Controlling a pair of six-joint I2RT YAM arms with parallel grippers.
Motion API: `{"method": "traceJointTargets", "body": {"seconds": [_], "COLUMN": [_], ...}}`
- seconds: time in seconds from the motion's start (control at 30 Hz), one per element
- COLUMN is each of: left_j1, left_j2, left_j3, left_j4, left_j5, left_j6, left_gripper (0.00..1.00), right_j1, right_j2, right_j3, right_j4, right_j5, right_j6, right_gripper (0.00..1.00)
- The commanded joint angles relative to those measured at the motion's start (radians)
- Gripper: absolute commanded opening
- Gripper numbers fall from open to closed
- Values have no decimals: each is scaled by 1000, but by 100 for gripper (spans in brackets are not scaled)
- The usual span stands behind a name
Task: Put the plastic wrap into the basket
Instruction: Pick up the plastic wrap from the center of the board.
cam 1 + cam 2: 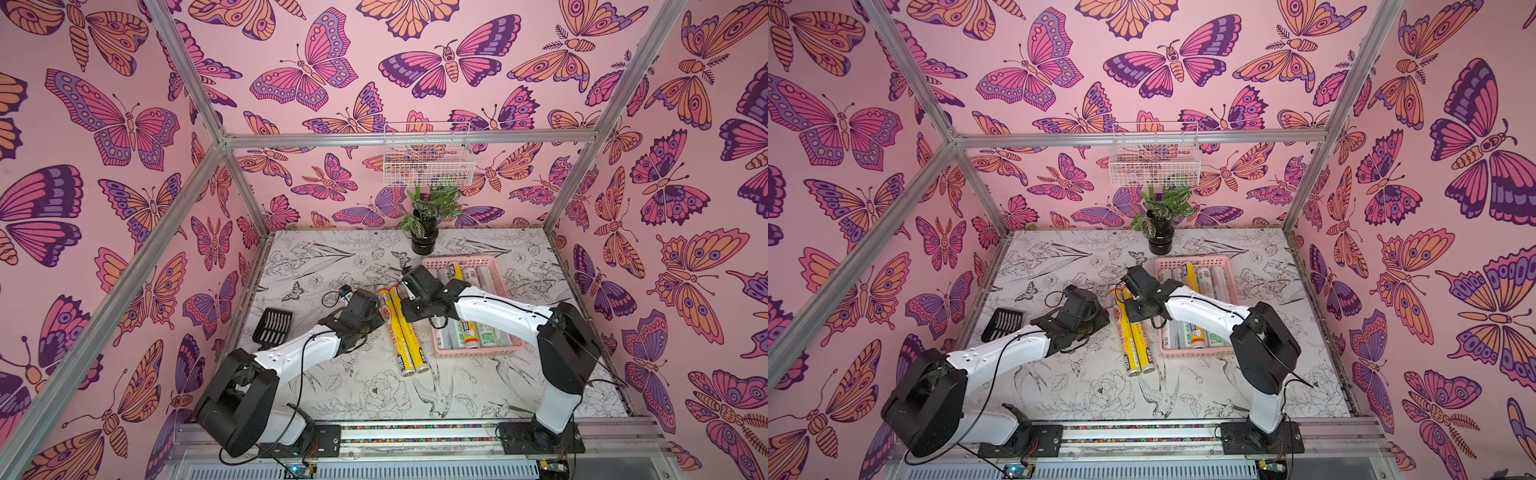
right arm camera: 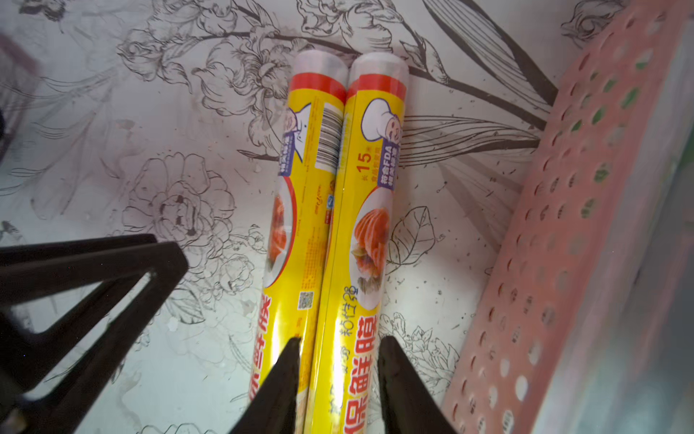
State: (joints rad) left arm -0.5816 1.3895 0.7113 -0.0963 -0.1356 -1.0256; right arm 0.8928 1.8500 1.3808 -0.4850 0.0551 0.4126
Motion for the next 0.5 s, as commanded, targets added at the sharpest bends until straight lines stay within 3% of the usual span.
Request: {"method": "traceJointTargets", "body": {"seconds": [0.0, 0.17, 0.47], "left_j1": [6, 10, 17], "left_j2": [-18, -30, -53], "left_j3": [-24, -36, -47], "left_j4": [17, 19, 19], "left_j5": [-10, -13, -27], "left_j6": [-8, -5, -2], "left_gripper": [52, 53, 54], "right_j1": [26, 42, 41], "right_j2": [72, 153, 220], "right_j3": [87, 163, 213], "right_j4": [-119, -174, -207], "right_j5": [59, 100, 128], "right_j6": [-34, -41, -41], "right_gripper": [41, 46, 46]}}
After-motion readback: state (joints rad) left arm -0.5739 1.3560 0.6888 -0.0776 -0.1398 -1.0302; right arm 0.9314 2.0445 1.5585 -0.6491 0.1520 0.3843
